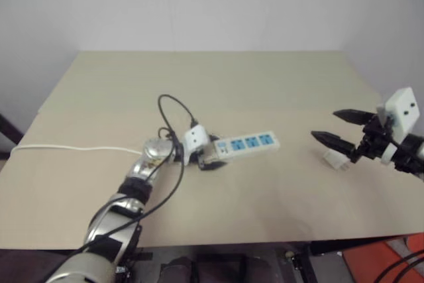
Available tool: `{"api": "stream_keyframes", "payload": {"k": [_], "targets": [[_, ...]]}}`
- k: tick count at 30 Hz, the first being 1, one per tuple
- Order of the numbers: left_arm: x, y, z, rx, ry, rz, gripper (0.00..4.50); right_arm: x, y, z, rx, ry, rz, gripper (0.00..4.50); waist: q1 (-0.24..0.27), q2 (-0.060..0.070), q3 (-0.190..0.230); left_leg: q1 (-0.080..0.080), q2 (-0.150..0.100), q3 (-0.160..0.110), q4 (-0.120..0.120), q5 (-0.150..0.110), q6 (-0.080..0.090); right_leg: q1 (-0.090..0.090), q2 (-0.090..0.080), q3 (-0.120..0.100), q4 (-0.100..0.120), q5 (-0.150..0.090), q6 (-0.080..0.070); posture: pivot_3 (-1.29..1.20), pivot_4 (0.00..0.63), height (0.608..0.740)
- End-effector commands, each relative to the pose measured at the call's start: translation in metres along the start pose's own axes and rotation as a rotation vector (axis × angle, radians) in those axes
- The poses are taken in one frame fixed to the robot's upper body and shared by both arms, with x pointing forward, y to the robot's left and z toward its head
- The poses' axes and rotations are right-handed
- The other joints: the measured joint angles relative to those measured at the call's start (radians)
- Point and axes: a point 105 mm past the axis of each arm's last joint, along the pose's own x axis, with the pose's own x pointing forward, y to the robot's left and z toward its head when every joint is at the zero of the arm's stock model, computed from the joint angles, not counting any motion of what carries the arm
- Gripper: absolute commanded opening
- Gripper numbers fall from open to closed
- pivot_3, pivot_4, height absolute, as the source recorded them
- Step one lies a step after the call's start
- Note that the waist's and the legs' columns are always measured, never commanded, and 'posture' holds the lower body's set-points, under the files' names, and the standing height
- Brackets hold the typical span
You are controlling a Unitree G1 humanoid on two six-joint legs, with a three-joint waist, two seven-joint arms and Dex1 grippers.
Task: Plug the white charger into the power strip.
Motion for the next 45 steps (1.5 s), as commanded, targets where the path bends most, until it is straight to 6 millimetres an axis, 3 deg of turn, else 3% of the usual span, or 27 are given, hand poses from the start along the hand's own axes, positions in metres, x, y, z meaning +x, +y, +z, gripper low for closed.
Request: {"api": "stream_keyframes", "payload": {"k": [1, 16, 33, 38, 45], "targets": [[0.007, 0.004, 0.007, -0.011, -0.067, 0.032, 4.48, -0.005, 0.0, 0.012, -0.035, -0.031, 0.001, 4.34, 0.005, 0.0, 0.0, 0.0, 0.0, 0.0, 0.0, 0.0, 0.0, 0.0, 0.0, 0.0, 0.0, 0.0, 0.0, 0.0, 0.15, 0.74], [0.013, -0.009, -0.001, -0.099, -0.141, -0.013, 4.48, -0.006, 0.019, 0.003, -0.002, -0.029, 0.116, 4.34, 0.014, 0.0, 0.0, 0.001, -0.001, 0.0, 0.001, -0.001, 0.003, 0.001, -0.003, 0.0, -0.001, 0.001, 0.001, 0.0, 0.15, 0.74], [0.018, -0.019, -0.01, -0.097, -0.111, -0.051, 4.48, -0.006, 0.021, -0.001, -0.011, -0.016, 0.148, 4.34, 0.014, 0.0, 0.0, 0.001, -0.001, 0.0, 0.001, -0.001, 0.003, 0.001, -0.003, 0.0, -0.001, 0.001, 0.001, 0.0, 0.15, 0.74], [0.018, -0.018, -0.008, -0.1, -0.116, -0.052, 3.25, -0.007, 0.025, -0.007, -0.022, 0.008, 0.18, 4.34, 0.019, 0.0, 0.0, 0.001, -0.001, 0.0, 0.002, -0.002, 0.003, 0.002, -0.003, 0.0, -0.001, 0.001, 0.001, 0.0, 0.15, 0.74], [0.015, -0.02, -0.01, -0.108, -0.112, -0.077, 3.24, -0.006, 0.023, -0.007, -0.024, 0.009, 0.184, 4.34, 0.021, 0.0, 0.0, 0.001, -0.001, 0.0, 0.002, -0.002, 0.004, 0.002, -0.003, 0.0, -0.001, 0.001, 0.001, 0.0, 0.15, 0.74]]}}
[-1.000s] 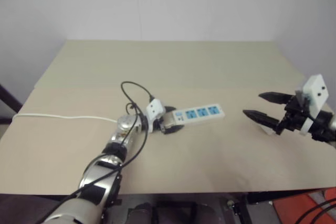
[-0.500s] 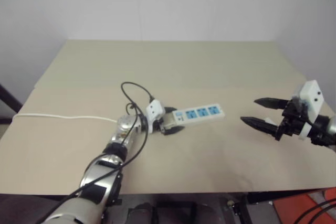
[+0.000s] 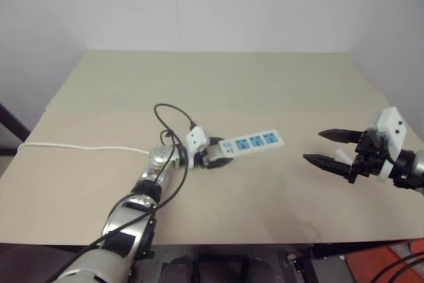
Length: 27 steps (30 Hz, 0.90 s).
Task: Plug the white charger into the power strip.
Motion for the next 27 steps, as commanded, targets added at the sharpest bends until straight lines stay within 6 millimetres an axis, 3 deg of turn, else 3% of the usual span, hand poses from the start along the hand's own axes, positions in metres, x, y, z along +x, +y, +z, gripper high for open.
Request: {"api": "stream_keyframes", "payload": {"k": [1, 7, 13, 20, 27], "targets": [[0.001, -0.011, -0.012, -0.032, 0.041, -0.055, 3.24, -0.003, -0.004, 0.01, -0.057, -0.012, -0.011, 4.34, 0.0, 0.0, 0.0, 0.0, 0.0, 0.0, 0.0, 0.0, 0.0, 0.0, 0.0, 0.0, 0.0, 0.0, 0.0, 0.0, 0.15, 0.74], [-0.003, -0.009, -0.01, -0.025, 0.038, -0.058, 3.24, -0.004, -0.008, 0.004, -0.056, 0.003, -0.03, 4.34, -0.001, 0.0, 0.0, 0.0, 0.0, 0.0, 0.0, 0.0, 0.0, 0.0, 0.0, 0.0, 0.0, 0.0, 0.0, 0.0, 0.15, 0.74], [-0.014, -0.013, 0.002, 0.02, 0.009, -0.146, 3.24, -0.017, -0.029, 0.0, -0.05, 0.033, -0.113, 4.34, -0.005, 0.0, 0.0, -0.001, 0.0, 0.0, 0.0, 0.0, 0.0, -0.001, 0.0, 0.0, 0.0, 0.0, 0.0, 0.0, 0.15, 0.74], [-0.03, -0.033, 0.014, 0.04, -0.015, -0.255, 3.24, -0.036, -0.063, -0.001, 0.018, 0.111, -0.222, 4.34, -0.017, 0.0, 0.0, -0.001, 0.001, 0.001, 0.0, 0.0, 0.0, -0.001, 0.0, 0.0, 0.0, 0.0, 0.0, 0.0, 0.15, 0.74], [-0.038, -0.053, 0.019, 0.024, -0.022, -0.29, 3.24, -0.037, -0.081, -0.009, 0.178, 0.311, -0.314, 4.34, -0.027, 0.0, 0.0, -0.001, 0.003, 0.001, 0.0, 0.0, 0.0, -0.002, 0.0, 0.001, 0.0, 0.0, 0.0, 0.0, 0.15, 0.74]]}}
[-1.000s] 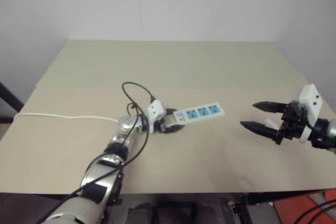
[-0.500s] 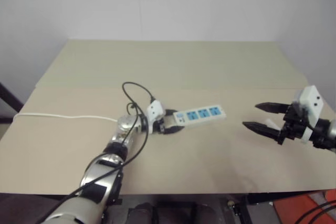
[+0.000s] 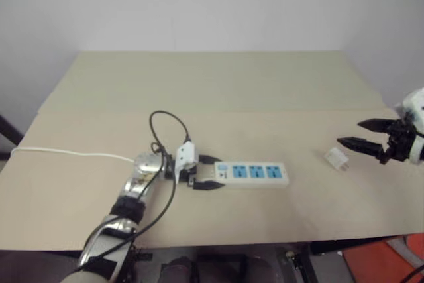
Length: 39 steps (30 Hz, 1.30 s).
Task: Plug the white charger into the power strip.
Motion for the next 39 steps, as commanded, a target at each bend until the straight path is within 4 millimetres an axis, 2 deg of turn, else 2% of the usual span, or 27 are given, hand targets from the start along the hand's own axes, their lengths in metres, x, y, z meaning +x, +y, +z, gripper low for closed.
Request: {"api": "stream_keyframes", "payload": {"k": [1, 8, 12, 15, 23, 31, 39], "targets": [[0.005, -0.007, 0.014, 0.021, -0.039, -0.027, 3.24, 0.0, -0.01, 0.009, 0.082, 0.08, -0.073, 4.34, -0.002, 0.0, 0.0, 0.0, 0.0, 0.0, 0.0, 0.0, 0.0, 0.0, 0.0, 0.0, 0.0, 0.0, 0.0, 0.0, 0.15, 0.74], [0.009, -0.009, 0.013, 0.009, -0.026, -0.002, 3.24, 0.011, -0.013, 0.021, 0.186, 0.244, -0.082, 4.34, 0.002, 0.0, 0.0, -0.003, 0.0, 0.0, 0.0, 0.0, 0.0, -0.003, -0.001, 0.0, -0.001, 0.0, -0.001, 0.0, 0.15, 0.74], [0.007, -0.01, 0.009, 0.005, -0.001, 0.005, 3.24, 0.021, -0.014, 0.013, 0.128, 0.405, -0.054, 4.34, -0.001, 0.001, 0.0, -0.005, -0.001, 0.0, 0.0, 0.0, 0.0, -0.005, -0.001, -0.001, -0.001, 0.0, -0.001, 0.0, 0.15, 0.74], [0.008, -0.011, 0.009, -0.001, 0.004, 0.014, 3.24, 0.028, -0.02, 0.007, 0.12, 0.463, -0.031, 4.34, -0.001, 0.001, 0.0, -0.005, -0.002, -0.001, 0.0, 0.0, 0.0, -0.005, -0.002, -0.001, -0.001, 0.0, 0.0, 0.0, 0.15, 0.74], [0.01, -0.015, 0.007, -0.016, 0.005, 0.05, 3.24, 0.046, -0.038, 0.001, 0.072, 0.533, -0.006, 4.34, -0.006, 0.001, 0.0, -0.005, -0.003, 0.0, 0.0, 0.0, 0.0, -0.004, -0.002, -0.001, 0.0, 0.0, 0.0, 0.0, 0.15, 0.74], [0.007, -0.016, 0.007, -0.03, 0.003, 0.086, 3.24, 0.057, -0.039, -0.012, 0.064, 0.588, 0.038, 4.34, -0.008, 0.001, 0.0, -0.005, -0.003, 0.0, 0.0, 0.001, -0.001, -0.004, -0.002, -0.002, 0.001, 0.001, 0.001, 0.0, 0.15, 0.74], [0.007, -0.016, 0.008, -0.03, 0.002, 0.093, 3.24, 0.066, -0.039, -0.016, 0.046, 0.603, 0.048, 4.34, -0.018, 0.002, 0.0, -0.003, -0.003, 0.0, 0.0, 0.002, -0.003, -0.003, -0.002, -0.002, 0.001, 0.001, 0.001, 0.0, 0.15, 0.74]]}}
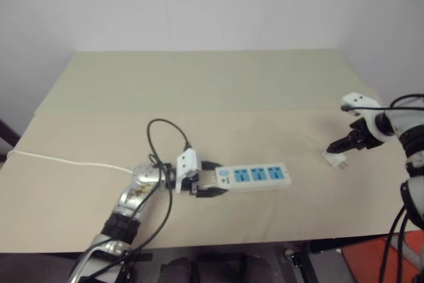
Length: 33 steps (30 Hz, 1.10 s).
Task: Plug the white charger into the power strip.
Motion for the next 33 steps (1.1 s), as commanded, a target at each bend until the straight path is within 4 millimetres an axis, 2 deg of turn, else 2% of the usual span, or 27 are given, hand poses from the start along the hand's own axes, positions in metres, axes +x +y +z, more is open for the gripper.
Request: {"api": "stream_keyframes", "payload": {"k": [1, 25, 28, 33], "targets": [[0.004, -0.002, 0.006, 0.014, -0.012, -0.004, 3.24, -0.008, -0.005, 0.008, -0.02, -0.033, -0.024, 4.34, -0.001, 0.0, 0.0, 0.0, 0.0, 0.0, 0.0, 0.0, 0.0, 0.0, 0.0, 0.0, 0.0, 0.0, 0.0, 0.0, 0.15, 0.74], [0.002, -0.007, 0.004, 0.01, 0.0, 0.004, 3.24, 0.027, 0.002, 0.004, -0.04, 0.011, -0.015, 4.34, -0.008, 0.005, 0.003, 0.0, -0.001, 0.0, -0.001, 0.001, -0.002, 0.001, 0.001, 0.0, 0.001, 0.0, 0.0, 0.0, 0.15, 0.74], [0.002, -0.007, 0.004, 0.009, 0.001, 0.008, 3.24, 0.029, 0.003, 0.004, -0.036, 0.015, -0.012, 3.74, -0.008, 0.005, 0.003, 0.0, -0.001, 0.0, -0.001, 0.001, -0.002, 0.001, 0.001, 0.0, 0.001, 0.0, 0.0, 0.0, 0.15, 0.74], [0.001, -0.006, 0.004, 0.009, 0.004, 0.011, 3.24, 0.03, 0.002, 0.002, -0.039, 0.021, -0.017, 2.02, -0.009, 0.005, 0.003, 0.001, -0.001, 0.0, -0.001, 0.002, -0.002, 0.001, 0.001, 0.0, 0.001, 0.0, 0.0, 0.0, 0.15, 0.74]]}}
